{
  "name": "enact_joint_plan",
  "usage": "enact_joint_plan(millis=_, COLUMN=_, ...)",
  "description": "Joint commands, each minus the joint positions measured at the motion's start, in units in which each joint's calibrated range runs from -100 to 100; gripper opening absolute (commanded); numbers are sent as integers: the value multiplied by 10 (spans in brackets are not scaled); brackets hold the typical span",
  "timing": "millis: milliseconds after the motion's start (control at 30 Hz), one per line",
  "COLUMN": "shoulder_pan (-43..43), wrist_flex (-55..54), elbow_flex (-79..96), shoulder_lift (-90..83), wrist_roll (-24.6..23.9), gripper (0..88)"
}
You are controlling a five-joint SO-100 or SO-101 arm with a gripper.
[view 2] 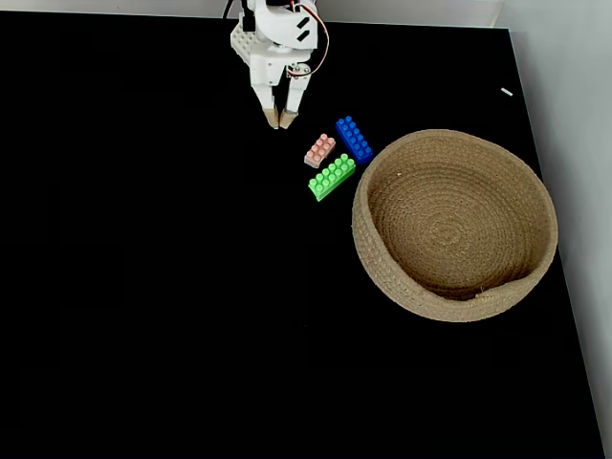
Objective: Place the lego blocks in the tray
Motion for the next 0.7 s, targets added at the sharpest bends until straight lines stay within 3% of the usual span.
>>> enact_joint_plan(millis=0, shoulder_pan=-12, wrist_flex=-3, elbow_flex=8, shoulder_lift=-5, wrist_roll=2, gripper=0)
enact_joint_plan(millis=167, shoulder_pan=-28, wrist_flex=-7, elbow_flex=-50, shoulder_lift=23, wrist_roll=-30, gripper=1)
enact_joint_plan(millis=267, shoulder_pan=-49, wrist_flex=-10, elbow_flex=-112, shoulder_lift=69, wrist_roll=-88, gripper=34)
enact_joint_plan(millis=667, shoulder_pan=-125, wrist_flex=-1, elbow_flex=-371, shoulder_lift=348, wrist_roll=-198, gripper=189)
